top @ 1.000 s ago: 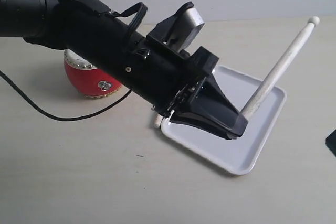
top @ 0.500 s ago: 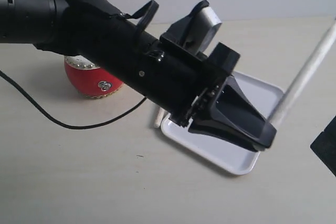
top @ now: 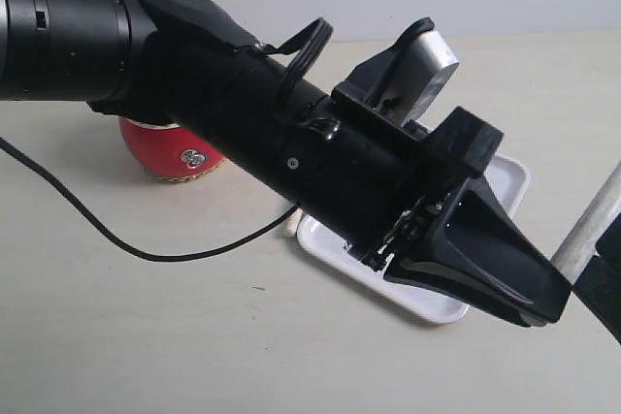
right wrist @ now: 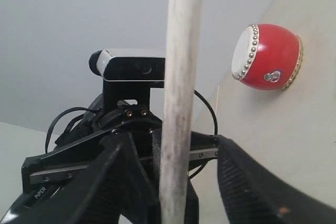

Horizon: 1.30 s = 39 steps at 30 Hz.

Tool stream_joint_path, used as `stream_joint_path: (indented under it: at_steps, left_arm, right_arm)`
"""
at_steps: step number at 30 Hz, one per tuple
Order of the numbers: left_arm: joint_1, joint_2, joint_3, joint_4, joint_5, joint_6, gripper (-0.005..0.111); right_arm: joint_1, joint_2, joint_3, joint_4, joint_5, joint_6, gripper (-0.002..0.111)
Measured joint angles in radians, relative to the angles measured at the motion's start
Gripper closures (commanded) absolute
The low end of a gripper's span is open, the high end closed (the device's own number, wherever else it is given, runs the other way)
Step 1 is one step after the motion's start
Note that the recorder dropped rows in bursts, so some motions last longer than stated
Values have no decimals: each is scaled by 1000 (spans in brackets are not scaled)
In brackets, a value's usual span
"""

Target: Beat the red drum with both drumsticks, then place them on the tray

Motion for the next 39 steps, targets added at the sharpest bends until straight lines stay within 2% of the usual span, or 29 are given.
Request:
stream_joint_path:
  at_steps: [9,12,14,15,17,18,21,22,24,27,28,29,32,35,39]
  left_arm:
    - [-70,0,0,-9,-11,0,107]
    - [-72,0,0,-9,-34,2,107]
    - [-72,0,0,-9,-55,2,107]
    - [-72,0,0,-9,-57,2,107]
    - [-72,0,0,-9,-62,2,107]
    - [-72,0,0,-15,-67,6,107]
    - [-72,0,0,-16,-80,10,105]
    - [-72,0,0,-16,-88,10,101]
    - [-76,0,0,-19,-104,11,80]
    - [-76,0,0,-17,-128,20,33]
    - [-76,0,0,-15,-139,22,23]
    - [-76,0,0,-15,-149,25,20]
    - [-72,0,0,-8,-153,47,24]
    - [-40,0,0,32,-148,54,31]
    - [55,0,0,103,-138,55,39]
  right_arm:
    - [0,0,0,-1,12,0,57]
    - [0,0,0,-1,12,0,60]
    - [0,0,0,-1,12,0,74]
    - [0,0,0,-1,12,0,86]
    - [0,0,0,-5,12,0,102]
    - [0,0,0,-8,10,0,108]
    - [0,0,0,-8,-1,16,108]
    - [0,0,0,-12,-5,18,108]
    - [0,0,3,-16,-15,20,108]
    - [0,0,5,-18,-30,21,108]
    - [0,0,5,-16,-38,21,108]
    - [0,0,5,-16,-49,21,108]
    - [0,0,5,-16,-68,21,108]
    - [0,0,5,-16,-77,21,108]
    - [0,0,5,-16,-79,21,108]
